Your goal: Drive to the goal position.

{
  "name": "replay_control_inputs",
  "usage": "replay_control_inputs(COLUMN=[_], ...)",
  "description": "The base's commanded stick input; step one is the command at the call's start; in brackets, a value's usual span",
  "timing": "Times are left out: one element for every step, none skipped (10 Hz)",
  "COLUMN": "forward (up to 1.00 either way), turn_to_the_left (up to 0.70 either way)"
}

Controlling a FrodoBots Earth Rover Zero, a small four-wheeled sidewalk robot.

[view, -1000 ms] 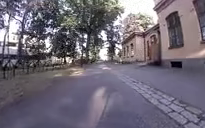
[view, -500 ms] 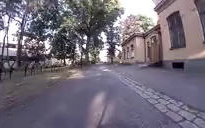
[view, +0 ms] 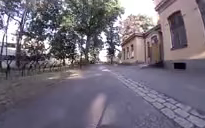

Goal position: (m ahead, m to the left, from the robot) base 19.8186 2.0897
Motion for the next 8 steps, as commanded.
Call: replay_control_inputs(forward=[0.45, 0.45, 0.45, 0.45, 0.45, 0.45, 0.45, 0.45], turn_to_the_left=[0.0, 0.0, 0.0, 0.0, 0.0, 0.0, 0.0, 0.0])
